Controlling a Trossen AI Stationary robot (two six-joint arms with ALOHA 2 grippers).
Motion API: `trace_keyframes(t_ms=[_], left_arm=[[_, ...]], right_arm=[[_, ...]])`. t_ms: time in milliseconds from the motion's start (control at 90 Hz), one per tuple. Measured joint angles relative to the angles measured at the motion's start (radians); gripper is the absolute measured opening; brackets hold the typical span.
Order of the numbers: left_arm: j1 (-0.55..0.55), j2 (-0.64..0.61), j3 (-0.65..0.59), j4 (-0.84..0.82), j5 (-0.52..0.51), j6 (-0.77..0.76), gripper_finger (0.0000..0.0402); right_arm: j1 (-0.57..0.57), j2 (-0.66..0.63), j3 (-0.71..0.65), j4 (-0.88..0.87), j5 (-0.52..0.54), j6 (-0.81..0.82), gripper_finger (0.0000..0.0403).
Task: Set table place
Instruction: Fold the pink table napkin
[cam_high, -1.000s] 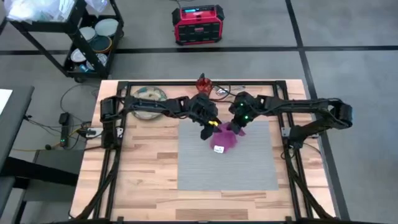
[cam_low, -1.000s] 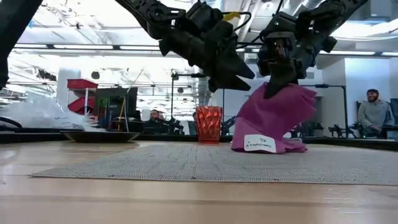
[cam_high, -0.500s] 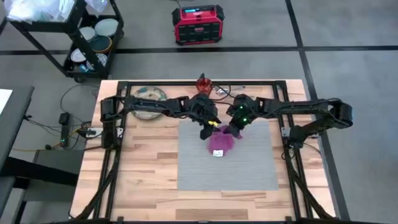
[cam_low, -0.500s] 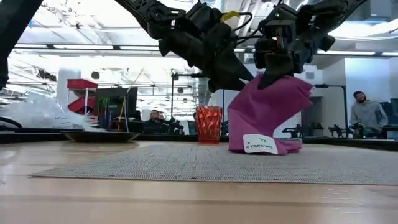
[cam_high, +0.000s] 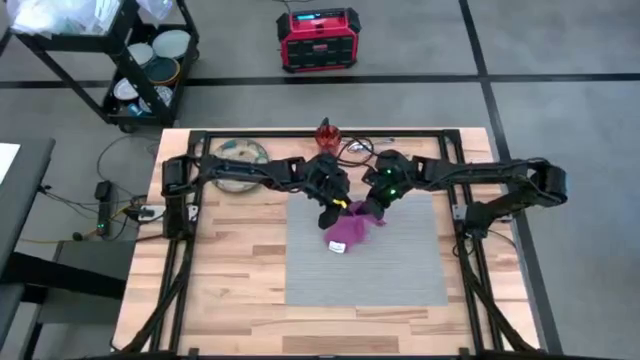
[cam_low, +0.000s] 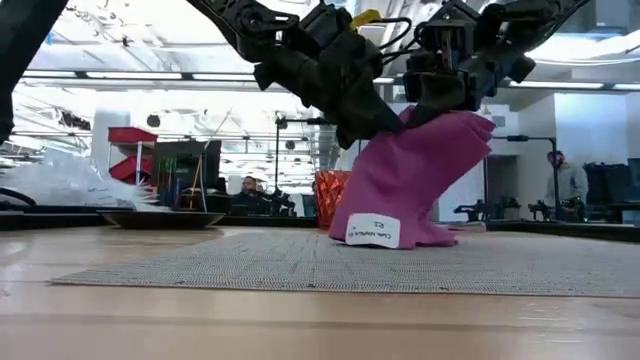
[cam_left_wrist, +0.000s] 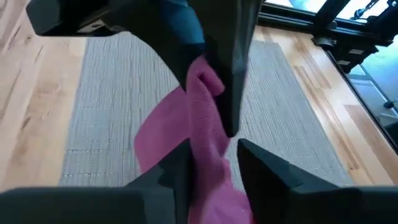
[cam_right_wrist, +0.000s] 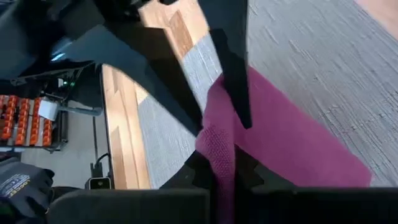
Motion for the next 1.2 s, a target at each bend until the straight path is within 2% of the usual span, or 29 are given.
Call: trace_keyframes(t_ms=[267, 722, 889, 1200], left_arm=[[-0.002, 0.000, 0.000, -0.002, -0.035, 0.000, 0.0007], [-0.009, 0.000, 0.000, -0.023, -0.045, -0.112, 0.0000], [-0.012, 0.000, 0.000, -0.025, -0.044, -0.161, 0.0000], [-0.024, 0.000, -0.003, -0.027, -0.052, -0.261, 0.0000]], right_arm=[[-0.002, 0.000, 0.000, 0.016, -0.007, 0.000, 0.0000], [-0.024, 0.001, 0.000, 0.052, -0.019, -0.017, 0.0015], [-0.027, 0.001, 0.000, 0.098, -0.094, -0.031, 0.0049], [-0.134, 0.000, 0.000, 0.186, -0.398, -0.005, 0.0139]])
